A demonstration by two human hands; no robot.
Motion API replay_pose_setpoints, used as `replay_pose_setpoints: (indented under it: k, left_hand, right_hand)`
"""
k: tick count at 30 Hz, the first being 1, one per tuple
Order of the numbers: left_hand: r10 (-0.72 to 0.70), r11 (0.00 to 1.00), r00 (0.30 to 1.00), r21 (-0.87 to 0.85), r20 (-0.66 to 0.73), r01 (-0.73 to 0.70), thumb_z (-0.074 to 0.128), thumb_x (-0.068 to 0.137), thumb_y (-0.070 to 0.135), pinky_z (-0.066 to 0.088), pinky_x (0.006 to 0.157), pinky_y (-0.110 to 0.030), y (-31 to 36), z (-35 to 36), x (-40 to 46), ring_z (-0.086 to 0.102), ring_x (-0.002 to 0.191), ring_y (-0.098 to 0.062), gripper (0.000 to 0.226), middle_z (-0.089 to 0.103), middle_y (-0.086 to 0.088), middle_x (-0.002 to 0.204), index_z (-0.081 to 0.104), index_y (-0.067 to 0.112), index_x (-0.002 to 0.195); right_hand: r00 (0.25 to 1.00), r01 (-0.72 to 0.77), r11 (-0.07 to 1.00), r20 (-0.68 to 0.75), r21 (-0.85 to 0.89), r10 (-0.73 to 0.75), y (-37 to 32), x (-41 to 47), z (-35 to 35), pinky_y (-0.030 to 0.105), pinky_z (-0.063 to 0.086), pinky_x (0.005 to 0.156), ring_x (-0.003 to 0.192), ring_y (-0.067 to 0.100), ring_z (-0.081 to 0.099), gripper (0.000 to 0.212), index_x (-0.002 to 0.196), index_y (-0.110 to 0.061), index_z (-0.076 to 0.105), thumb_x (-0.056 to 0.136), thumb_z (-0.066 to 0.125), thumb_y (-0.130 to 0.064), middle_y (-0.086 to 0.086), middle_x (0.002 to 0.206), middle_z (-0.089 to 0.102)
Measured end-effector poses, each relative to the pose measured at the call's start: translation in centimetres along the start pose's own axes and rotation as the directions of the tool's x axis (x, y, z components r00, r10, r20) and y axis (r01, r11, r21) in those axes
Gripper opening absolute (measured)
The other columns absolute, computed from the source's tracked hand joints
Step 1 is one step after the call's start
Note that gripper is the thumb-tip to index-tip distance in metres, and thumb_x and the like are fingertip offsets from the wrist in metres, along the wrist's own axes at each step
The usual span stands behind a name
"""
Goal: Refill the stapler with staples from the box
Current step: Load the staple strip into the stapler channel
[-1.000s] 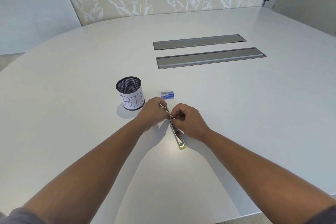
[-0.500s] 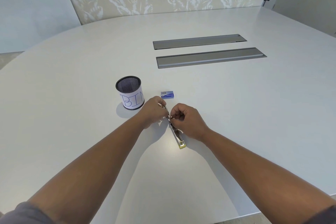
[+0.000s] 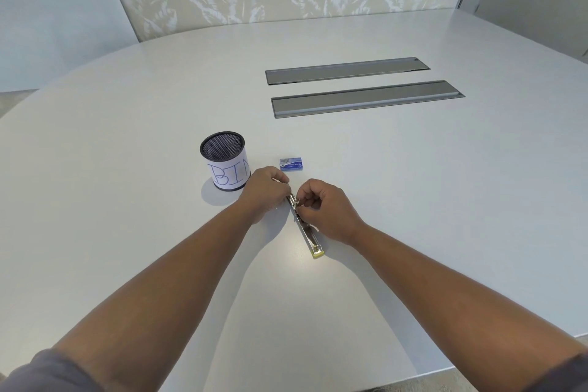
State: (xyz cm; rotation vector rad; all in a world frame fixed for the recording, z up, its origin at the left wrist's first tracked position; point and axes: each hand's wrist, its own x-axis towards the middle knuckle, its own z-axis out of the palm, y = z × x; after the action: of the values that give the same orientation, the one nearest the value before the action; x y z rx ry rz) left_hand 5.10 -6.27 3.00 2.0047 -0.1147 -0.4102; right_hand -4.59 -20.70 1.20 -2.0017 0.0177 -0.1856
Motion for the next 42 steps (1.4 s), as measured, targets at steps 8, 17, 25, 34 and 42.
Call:
replay_pose_setpoints:
  k: [8, 17, 25, 34, 42]
  left_hand:
    - [-0.051, 0.996, 0.998, -0.078, 0.038, 0.053, 0.064, 0.084, -0.006, 0.052, 0.052, -0.021, 0.4, -0.4, 0.1, 0.059, 0.061, -0.017, 0.017, 0.064, -0.011, 0.078, 0.069, 0.006, 0.094]
    - [-0.1, 0.988, 0.992, -0.108, 0.076, 0.108, 0.071, 0.081, -0.005, 0.053, 0.051, -0.02, 0.5, -0.6, 0.3, 0.061, 0.062, -0.016, 0.015, 0.065, -0.007, 0.074, 0.072, 0.01, 0.084]
    - [-0.161, 0.976, 0.984, -0.134, 0.08, 0.171, 0.074, 0.076, -0.009, 0.05, 0.047, -0.018, 0.9, -0.7, 0.4, 0.06, 0.057, -0.016, 0.019, 0.065, -0.007, 0.068, 0.074, 0.009, 0.082]
    - [-0.173, 0.967, 0.984, -0.181, 0.05, 0.18, 0.068, 0.083, -0.011, 0.055, 0.05, -0.02, 0.9, -0.5, 0.5, 0.059, 0.051, -0.013, 0.018, 0.066, -0.007, 0.063, 0.073, 0.006, 0.078]
    - [-0.155, 0.972, 0.986, -0.171, 0.057, 0.162, 0.064, 0.085, -0.01, 0.054, 0.054, -0.022, 0.8, -0.4, 0.4, 0.059, 0.057, -0.018, 0.02, 0.065, -0.011, 0.069, 0.072, 0.007, 0.079]
  right_hand:
    - [1.0, 0.018, 0.996, -0.025, 0.091, -0.016, 0.2, 0.0, 0.7, 0.02, 0.047, 0.056, 0.055, 0.007, 0.056, 0.007, 0.088, -0.025, 0.06, 0.088, 0.064, -0.02, -0.012, 0.069, 0.063]
    - [0.99, 0.067, 0.988, -0.117, -0.141, -0.084, 0.2, 0.3, 1.6, 0.017, 0.045, 0.06, 0.06, 0.001, 0.059, 0.013, 0.086, -0.034, 0.061, 0.09, 0.061, -0.022, -0.016, 0.081, 0.063]
    - [0.988, 0.099, 0.942, -0.081, -0.322, -0.131, 0.2, 0.8, 1.7, 0.04, 0.052, 0.081, 0.089, 0.02, 0.062, 0.016, 0.102, -0.017, 0.073, 0.093, 0.06, -0.016, 0.005, 0.094, 0.069]
    - [0.988, 0.115, 0.928, -0.056, -0.354, -0.143, -0.3, 0.5, 1.7, 0.039, 0.049, 0.079, 0.087, 0.023, 0.061, 0.017, 0.098, -0.01, 0.075, 0.093, 0.059, -0.012, 0.008, 0.088, 0.069]
    - [0.982, 0.13, 0.857, -0.057, -0.499, -0.182, -1.1, 0.2, 2.3, 0.042, 0.046, 0.063, 0.071, 0.027, 0.052, 0.018, 0.08, -0.007, 0.071, 0.09, 0.059, -0.017, 0.007, 0.07, 0.053]
